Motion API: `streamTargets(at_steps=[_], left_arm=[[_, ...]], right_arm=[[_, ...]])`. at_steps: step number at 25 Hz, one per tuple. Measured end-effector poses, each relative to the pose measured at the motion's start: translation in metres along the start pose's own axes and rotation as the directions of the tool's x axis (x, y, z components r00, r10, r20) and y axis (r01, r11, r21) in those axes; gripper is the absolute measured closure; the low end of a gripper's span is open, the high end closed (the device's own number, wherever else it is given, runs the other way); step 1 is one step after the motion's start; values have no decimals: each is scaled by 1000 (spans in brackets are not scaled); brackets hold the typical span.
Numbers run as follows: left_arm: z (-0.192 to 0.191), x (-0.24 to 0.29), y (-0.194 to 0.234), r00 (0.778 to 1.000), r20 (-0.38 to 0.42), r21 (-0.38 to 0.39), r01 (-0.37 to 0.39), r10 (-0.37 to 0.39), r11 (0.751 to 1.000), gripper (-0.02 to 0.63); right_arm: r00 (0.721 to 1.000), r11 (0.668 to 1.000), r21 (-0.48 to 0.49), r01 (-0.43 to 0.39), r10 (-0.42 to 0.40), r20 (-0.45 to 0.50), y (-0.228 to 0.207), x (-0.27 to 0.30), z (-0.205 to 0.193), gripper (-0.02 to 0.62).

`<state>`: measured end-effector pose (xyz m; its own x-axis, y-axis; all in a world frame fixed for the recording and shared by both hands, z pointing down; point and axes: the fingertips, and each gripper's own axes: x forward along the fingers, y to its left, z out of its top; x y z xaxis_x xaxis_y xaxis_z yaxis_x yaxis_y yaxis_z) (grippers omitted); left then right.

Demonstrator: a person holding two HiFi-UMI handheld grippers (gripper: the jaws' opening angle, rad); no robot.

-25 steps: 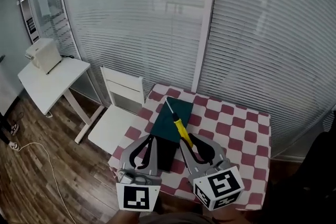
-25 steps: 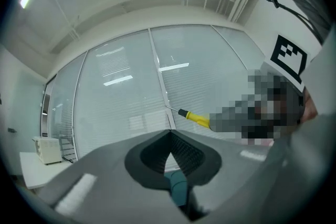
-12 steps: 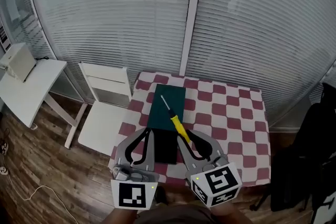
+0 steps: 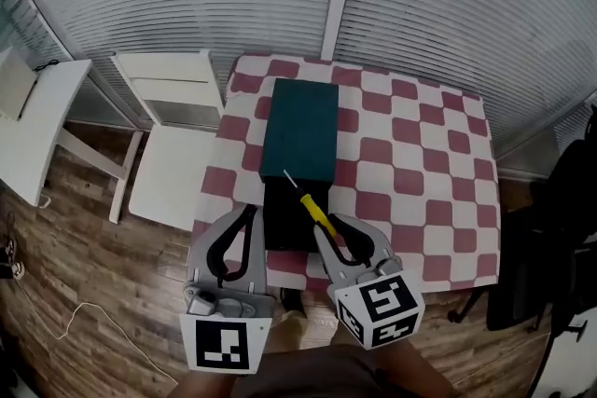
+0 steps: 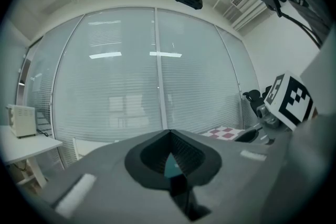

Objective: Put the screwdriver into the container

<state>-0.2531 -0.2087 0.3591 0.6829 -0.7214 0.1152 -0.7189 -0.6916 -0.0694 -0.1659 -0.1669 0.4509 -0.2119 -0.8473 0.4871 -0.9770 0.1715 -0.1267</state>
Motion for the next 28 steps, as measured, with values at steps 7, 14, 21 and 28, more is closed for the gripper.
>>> streamTargets(at_steps=[7, 14, 21, 28], left_arm=[[-40, 5, 7, 997, -79, -26, 6, -9, 1000, 606], [-58, 10, 10, 993, -112, -39, 24, -28, 999, 606], [-64, 14, 14, 991, -128, -49, 22, -28, 999, 606], [-64, 12, 19, 991, -130, -51, -2, -5, 999, 606]], right_arm=[[995, 999, 44, 8, -3, -103, -3, 28, -53, 499], [990, 999, 52, 9, -2, -139, 0, 40, -72, 499], [984, 1000, 29, 6, -1, -179, 1, 53, -80, 495], [983, 999, 3, -36, 35, -180, 7, 58, -79, 472]])
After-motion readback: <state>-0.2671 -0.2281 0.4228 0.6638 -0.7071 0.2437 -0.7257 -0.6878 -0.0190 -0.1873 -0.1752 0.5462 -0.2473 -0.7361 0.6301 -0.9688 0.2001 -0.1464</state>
